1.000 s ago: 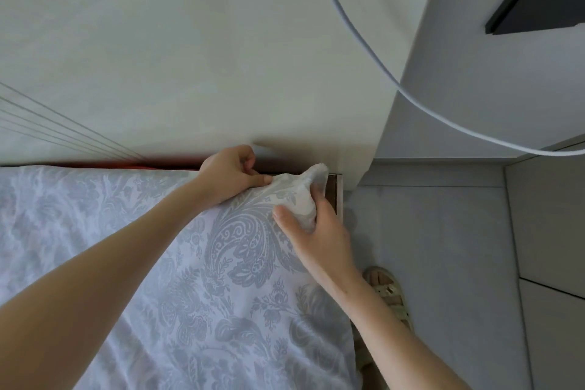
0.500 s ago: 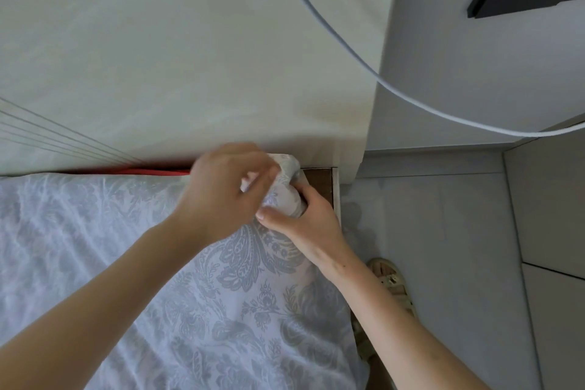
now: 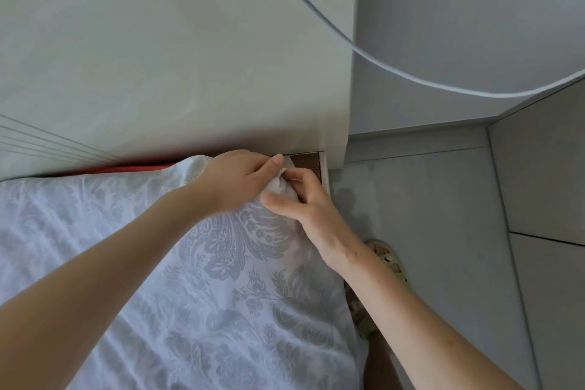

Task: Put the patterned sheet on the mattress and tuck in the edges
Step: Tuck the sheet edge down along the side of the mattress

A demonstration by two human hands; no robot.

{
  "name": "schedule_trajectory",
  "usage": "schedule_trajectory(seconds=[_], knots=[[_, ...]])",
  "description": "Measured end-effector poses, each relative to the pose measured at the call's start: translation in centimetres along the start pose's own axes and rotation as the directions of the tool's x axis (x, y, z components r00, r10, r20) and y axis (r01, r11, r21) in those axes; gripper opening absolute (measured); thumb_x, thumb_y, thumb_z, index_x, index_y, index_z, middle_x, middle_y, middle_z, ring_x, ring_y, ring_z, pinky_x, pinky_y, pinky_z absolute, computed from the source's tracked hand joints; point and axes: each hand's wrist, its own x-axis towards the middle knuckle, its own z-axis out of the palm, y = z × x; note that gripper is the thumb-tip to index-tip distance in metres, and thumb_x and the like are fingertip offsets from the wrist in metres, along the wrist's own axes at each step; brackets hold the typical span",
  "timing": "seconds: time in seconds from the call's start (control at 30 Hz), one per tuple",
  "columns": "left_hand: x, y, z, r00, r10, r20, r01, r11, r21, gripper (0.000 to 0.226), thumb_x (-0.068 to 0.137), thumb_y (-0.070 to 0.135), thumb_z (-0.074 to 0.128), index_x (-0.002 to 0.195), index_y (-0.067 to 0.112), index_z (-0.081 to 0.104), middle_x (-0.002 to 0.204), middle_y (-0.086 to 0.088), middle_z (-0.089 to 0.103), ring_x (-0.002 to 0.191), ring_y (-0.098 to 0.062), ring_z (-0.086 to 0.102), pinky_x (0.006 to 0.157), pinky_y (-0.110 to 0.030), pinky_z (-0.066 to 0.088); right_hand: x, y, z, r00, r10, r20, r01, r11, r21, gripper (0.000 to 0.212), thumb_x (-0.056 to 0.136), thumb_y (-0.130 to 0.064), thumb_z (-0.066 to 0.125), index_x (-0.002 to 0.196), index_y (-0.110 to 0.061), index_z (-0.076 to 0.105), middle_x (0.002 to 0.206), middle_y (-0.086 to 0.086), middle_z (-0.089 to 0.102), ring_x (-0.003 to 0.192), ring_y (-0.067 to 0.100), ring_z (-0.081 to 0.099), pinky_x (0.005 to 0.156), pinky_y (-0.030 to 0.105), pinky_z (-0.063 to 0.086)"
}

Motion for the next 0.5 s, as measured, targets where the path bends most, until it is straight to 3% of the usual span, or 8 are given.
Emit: schedule_trajectory(seconds=[0.03,0.1,0.17,0.23,0.27,0.33,0.4,0.5], knots=[[0.2,0.0,0.2,1.000,0.002,-0.008,-0.002,1.000,0.012,0.055,0.101,0.042,0.022,0.082,0.007,0.061,0.086,-0.008,0.064,0.087,-0.021,0.055,0.065,-0.019,0.034,-0.4,0.4,-0.8,1.000,-0.009,-0.013,0.009,1.000,-0.002,0.054,0.065,-0.044,0.074,0.112,-0.029,0.052,0.118,-0.006,0.061,0.110,0.008,0.059,0.099,0.032,0.047],[0.1,-0.1,0.3,1.000,-0.001,-0.009,0.001,0.999,0.035,0.065,0.098,0.051,0.019,0.078,0.003,0.058,0.084,-0.012,0.064,0.086,-0.023,0.055,0.071,-0.031,0.036,-1.2,1.7,-2.6,0.984,-0.048,-0.170,0.040,0.998,-0.053,0.050,0.072,-0.053,0.065,0.116,-0.031,0.052,0.122,-0.012,0.057,0.118,0.005,0.052,0.103,0.031,0.041],[0.0,-0.4,0.3,1.000,0.009,-0.004,-0.009,0.998,0.068,0.075,0.086,0.059,0.011,0.080,0.001,0.058,0.083,-0.012,0.063,0.087,-0.024,0.055,0.076,-0.034,0.036,-2.0,3.2,-4.1,0.956,-0.014,-0.292,-0.007,0.998,-0.070,0.040,0.081,-0.060,0.056,0.112,-0.035,0.054,0.117,-0.018,0.056,0.119,0.004,0.050,0.100,0.026,0.039],[0.2,-0.5,0.4,1.000,0.012,-0.004,-0.011,0.995,0.099,0.076,0.081,0.057,0.008,0.081,0.000,0.058,0.085,-0.012,0.064,0.095,-0.025,0.055,0.077,-0.032,0.032,-2.2,4.5,-4.0,0.976,0.128,-0.174,-0.129,0.992,0.005,0.025,0.090,-0.058,0.042,0.102,-0.041,0.055,0.107,-0.023,0.057,0.113,0.000,0.055,0.090,0.018,0.042],[0.3,-0.6,0.4,1.000,0.008,-0.008,-0.007,0.993,0.118,0.077,0.082,0.057,0.008,0.082,0.000,0.059,0.087,-0.013,0.065,0.100,-0.026,0.054,0.078,-0.030,0.030,-2.0,5.3,-3.4,0.973,0.225,-0.057,-0.219,0.972,0.087,0.028,0.091,-0.059,0.038,0.103,-0.041,0.057,0.108,-0.021,0.060,0.108,-0.002,0.057,0.091,0.018,0.044],[0.4,-0.9,0.4,1.000,0.006,-0.006,-0.005,0.992,0.124,0.085,0.080,0.062,0.003,0.087,0.002,0.063,0.094,-0.011,0.066,0.105,-0.025,0.053,0.084,-0.027,0.029,-1.3,6.8,-2.4,0.932,0.347,0.103,-0.360,0.917,0.171,0.055,0.082,-0.073,0.042,0.119,-0.036,0.058,0.123,-0.010,0.060,0.114,0.006,0.056,0.105,0.031,0.040],[0.8,-1.0,0.5,1.000,0.023,-0.018,-0.021,0.995,0.097,0.090,0.077,0.067,0.001,0.089,0.006,0.066,0.094,-0.006,0.064,0.101,-0.022,0.053,0.089,-0.028,0.032,0.1,7.9,-2.5,0.914,0.377,0.147,-0.401,0.893,0.205,0.082,0.069,-0.083,0.047,0.133,-0.033,0.051,0.134,-0.006,0.055,0.122,0.012,0.052,0.112,0.040,0.032],[2.6,-0.7,1.3,1.000,0.007,0.009,-0.009,0.978,0.210,0.073,0.092,0.057,0.011,0.095,0.014,0.070,0.105,-0.006,0.055,0.107,-0.021,0.045,0.096,-0.031,0.030,1.9,8.6,-4.1,0.914,0.373,0.159,-0.404,0.873,0.274,0.075,0.079,-0.078,0.037,0.134,-0.029,0.052,0.130,-0.005,0.059,0.120,0.012,0.054,0.111,0.038,0.034]])
